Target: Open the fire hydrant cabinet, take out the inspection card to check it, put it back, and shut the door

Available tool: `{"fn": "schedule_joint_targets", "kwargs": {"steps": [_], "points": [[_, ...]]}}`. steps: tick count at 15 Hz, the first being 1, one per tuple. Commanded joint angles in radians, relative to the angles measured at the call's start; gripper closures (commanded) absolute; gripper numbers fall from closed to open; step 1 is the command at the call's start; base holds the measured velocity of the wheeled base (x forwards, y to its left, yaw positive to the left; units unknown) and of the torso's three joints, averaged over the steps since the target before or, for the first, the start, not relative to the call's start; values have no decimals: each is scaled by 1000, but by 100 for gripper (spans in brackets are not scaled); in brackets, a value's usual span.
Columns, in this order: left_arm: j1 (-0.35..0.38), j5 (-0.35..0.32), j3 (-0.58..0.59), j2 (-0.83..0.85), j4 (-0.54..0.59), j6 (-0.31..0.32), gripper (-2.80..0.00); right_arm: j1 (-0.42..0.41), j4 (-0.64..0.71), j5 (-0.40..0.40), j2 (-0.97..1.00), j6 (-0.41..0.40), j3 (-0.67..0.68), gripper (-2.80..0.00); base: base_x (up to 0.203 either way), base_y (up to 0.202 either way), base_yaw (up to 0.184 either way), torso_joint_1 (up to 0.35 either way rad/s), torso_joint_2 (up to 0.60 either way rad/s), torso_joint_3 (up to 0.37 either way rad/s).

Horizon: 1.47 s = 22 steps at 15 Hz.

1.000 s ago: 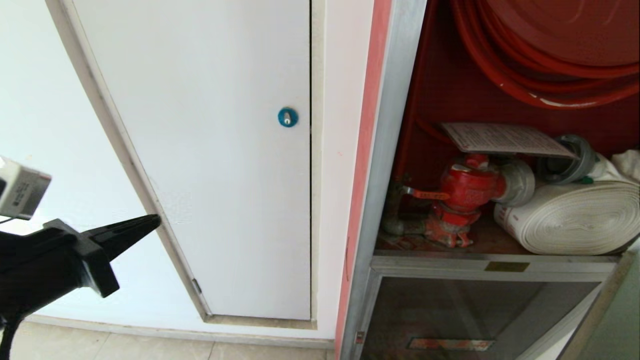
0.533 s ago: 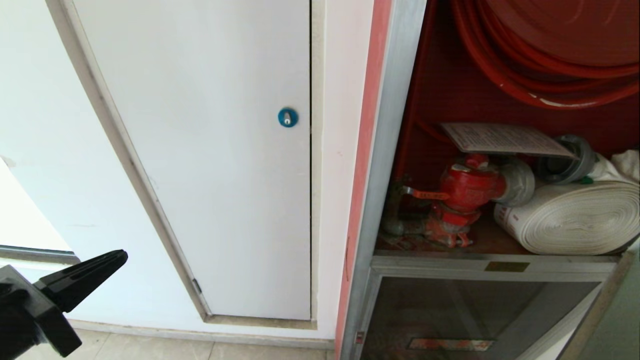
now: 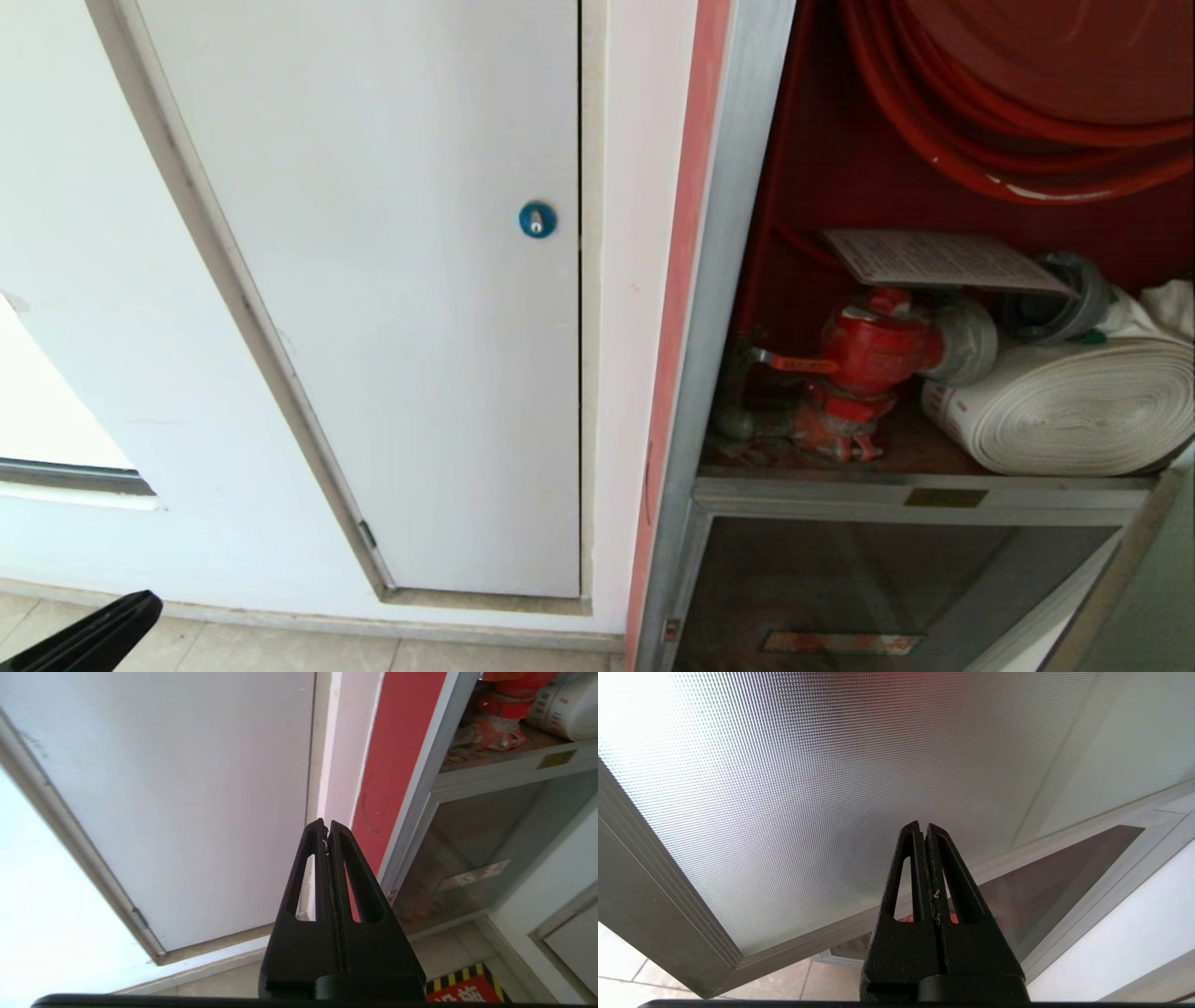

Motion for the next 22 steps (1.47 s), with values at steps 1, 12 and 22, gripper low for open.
{"fn": "schedule_joint_targets", "kwargs": {"steps": [1, 12, 22], "points": [[1, 34, -1, -205, 89, 0, 0, 0, 0, 0, 1, -1, 0, 0, 0, 0, 0, 0, 0, 0], [-1, 385, 88, -530, 377, 70, 0, 0, 2, 0, 0, -2, 0, 0, 0, 0, 0, 0, 0, 0], [-1, 418, 143, -529, 383, 84, 0, 0, 0, 0, 1, 3, 0, 0, 0, 0, 0, 0, 0, 0]]}}
